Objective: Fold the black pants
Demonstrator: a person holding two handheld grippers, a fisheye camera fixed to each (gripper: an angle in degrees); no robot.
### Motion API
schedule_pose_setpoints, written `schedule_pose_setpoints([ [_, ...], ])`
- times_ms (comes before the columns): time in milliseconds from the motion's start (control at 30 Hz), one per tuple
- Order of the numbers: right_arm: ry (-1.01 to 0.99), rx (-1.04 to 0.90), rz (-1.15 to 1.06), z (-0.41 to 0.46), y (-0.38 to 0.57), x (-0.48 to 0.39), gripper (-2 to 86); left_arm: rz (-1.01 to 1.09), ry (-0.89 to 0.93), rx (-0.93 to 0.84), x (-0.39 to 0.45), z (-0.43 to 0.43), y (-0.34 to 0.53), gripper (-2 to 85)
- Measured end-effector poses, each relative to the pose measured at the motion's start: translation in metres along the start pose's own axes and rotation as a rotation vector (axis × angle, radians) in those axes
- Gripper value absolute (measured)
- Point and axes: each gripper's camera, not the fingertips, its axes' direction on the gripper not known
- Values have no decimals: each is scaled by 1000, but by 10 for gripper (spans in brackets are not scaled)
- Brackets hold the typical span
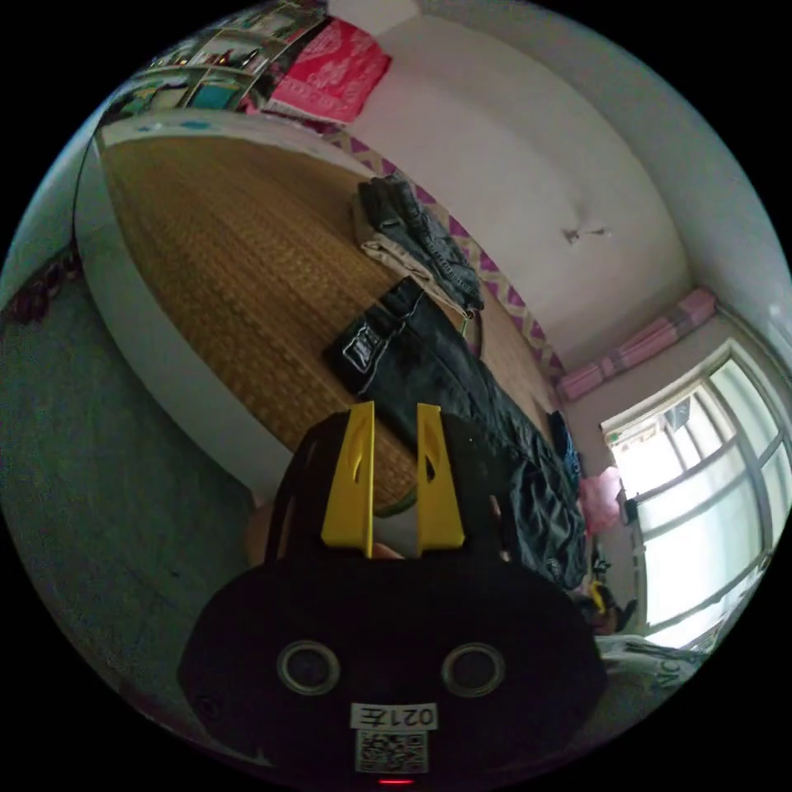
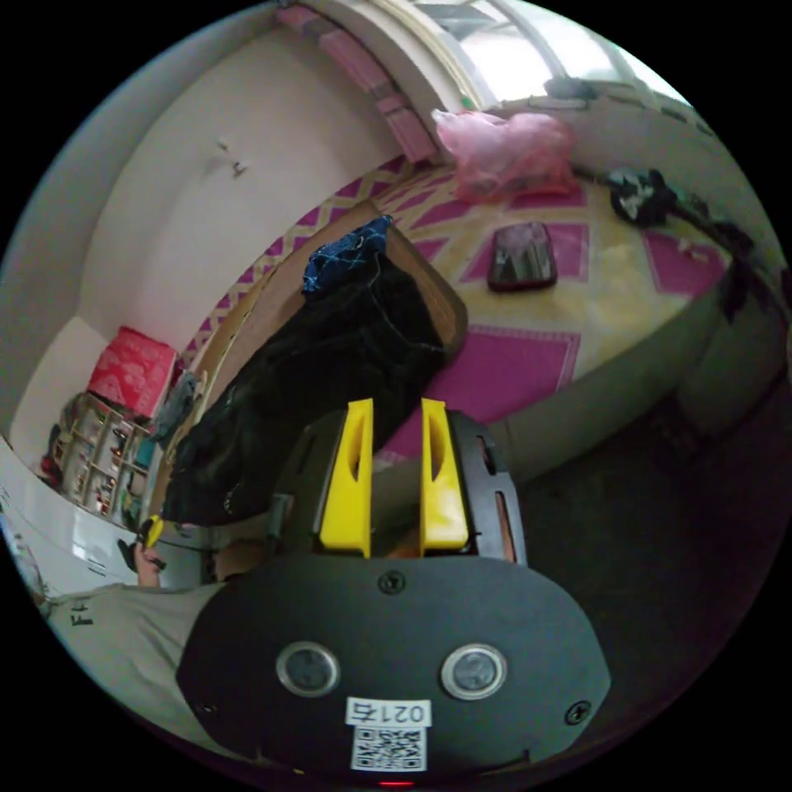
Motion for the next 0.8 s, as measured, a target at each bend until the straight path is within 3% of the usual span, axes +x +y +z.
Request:
schedule_pose_setpoints([
  [400, -329, 64, 268, 28, 28, 68, 93, -26, 26, -19, -8, 20, -42, 80],
  [733, -346, 31, 320, 63, -3, 69, 82, -15, -18, -25, -4, 44, -69, 50],
  [800, -284, 5, 319, 72, -12, 64, 54, -12, -69, -26, -2, 53, -74, 4],
])
